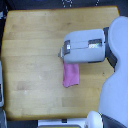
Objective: Folding a cloth
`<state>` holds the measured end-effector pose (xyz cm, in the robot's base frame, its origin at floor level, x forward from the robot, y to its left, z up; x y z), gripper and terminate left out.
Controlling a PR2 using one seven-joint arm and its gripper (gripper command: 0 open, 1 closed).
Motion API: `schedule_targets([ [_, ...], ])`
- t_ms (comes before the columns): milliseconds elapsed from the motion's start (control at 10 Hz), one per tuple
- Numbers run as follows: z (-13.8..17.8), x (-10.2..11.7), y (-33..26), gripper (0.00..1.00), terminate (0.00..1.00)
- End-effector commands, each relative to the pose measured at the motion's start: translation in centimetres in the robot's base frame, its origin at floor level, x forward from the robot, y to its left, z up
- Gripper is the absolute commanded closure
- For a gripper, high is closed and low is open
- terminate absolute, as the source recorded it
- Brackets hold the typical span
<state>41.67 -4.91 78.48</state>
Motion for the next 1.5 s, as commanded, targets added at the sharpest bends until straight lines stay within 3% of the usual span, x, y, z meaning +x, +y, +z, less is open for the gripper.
schedule_targets([
  [0,1.8,1.7,-1.6,0.0,0.0],
  [500,8.7,5.1,-5.4,0.0,0.0],
  [900,15.9,9.7,-9.3,0.0,0.0],
  [1400,19.1,14.4,-14.8,0.0,0.0],
])
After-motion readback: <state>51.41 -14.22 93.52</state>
